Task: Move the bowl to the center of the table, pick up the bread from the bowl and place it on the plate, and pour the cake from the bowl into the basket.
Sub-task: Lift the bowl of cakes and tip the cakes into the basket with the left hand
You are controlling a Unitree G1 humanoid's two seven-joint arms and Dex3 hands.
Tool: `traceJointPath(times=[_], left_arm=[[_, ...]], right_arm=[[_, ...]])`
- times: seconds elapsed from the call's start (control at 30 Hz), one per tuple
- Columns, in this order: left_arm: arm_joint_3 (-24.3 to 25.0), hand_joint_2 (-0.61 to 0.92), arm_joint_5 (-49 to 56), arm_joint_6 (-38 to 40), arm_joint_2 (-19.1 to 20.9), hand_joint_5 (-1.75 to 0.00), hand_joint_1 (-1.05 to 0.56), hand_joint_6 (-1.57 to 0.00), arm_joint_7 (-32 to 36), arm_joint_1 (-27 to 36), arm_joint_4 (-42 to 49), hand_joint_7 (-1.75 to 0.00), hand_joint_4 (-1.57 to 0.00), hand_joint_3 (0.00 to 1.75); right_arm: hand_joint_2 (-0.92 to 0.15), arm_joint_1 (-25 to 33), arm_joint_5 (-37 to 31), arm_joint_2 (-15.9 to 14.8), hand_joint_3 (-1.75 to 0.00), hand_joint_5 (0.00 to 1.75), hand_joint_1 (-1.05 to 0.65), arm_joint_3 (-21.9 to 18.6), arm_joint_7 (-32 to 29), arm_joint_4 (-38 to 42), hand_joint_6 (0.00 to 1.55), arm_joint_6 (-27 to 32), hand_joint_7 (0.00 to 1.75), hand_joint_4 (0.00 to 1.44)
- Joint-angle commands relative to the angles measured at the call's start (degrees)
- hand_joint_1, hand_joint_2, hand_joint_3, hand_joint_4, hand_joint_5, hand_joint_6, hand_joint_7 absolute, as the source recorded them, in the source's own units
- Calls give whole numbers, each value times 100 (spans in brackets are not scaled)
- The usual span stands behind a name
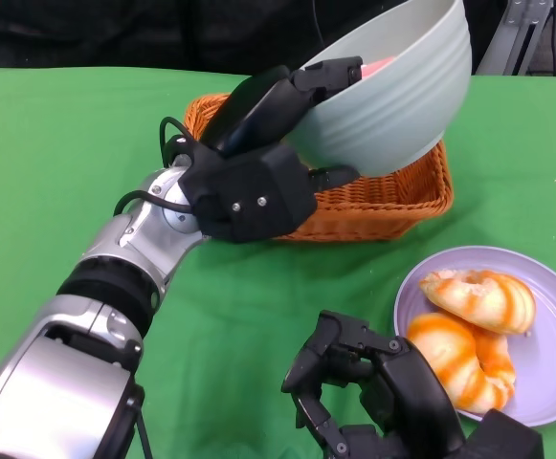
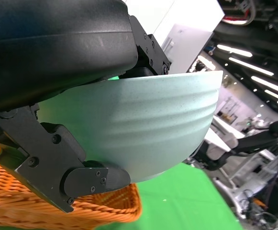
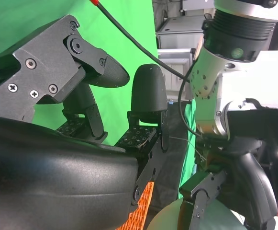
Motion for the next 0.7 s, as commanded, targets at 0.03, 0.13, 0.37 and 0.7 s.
traceJointPath(times=[0.03, 0.13, 0.37, 0.7], left_arm=[[-36, 69, 99, 58, 22, -175, -4, -59, 357, -355, 133, -165, -57, 87], [-50, 69, 123, 163, -13, -175, -5, -59, 424, -418, 243, -165, -56, 86], [214, 74, -226, 519, -241, -175, -1, -59, 347, -443, 391, -164, -55, 77], [736, 74, -875, 931, -562, -175, -8, -52, -102, -536, 445, -175, -64, 82]], right_arm=[[-44, -26, -21, 29, -118, 166, -17, 19, -25, 24, 72, -126, 135, 79], [-44, -15, -16, 50, -118, 166, -17, 32, -30, 24, 73, -127, 135, 80], [-44, 12, -60, 49, -118, 167, -18, 85, -59, 21, 74, -144, 134, 80], [-47, 14, -54, 51, -112, 168, -19, 133, -66, 66, 73, -104, 134, 79]])
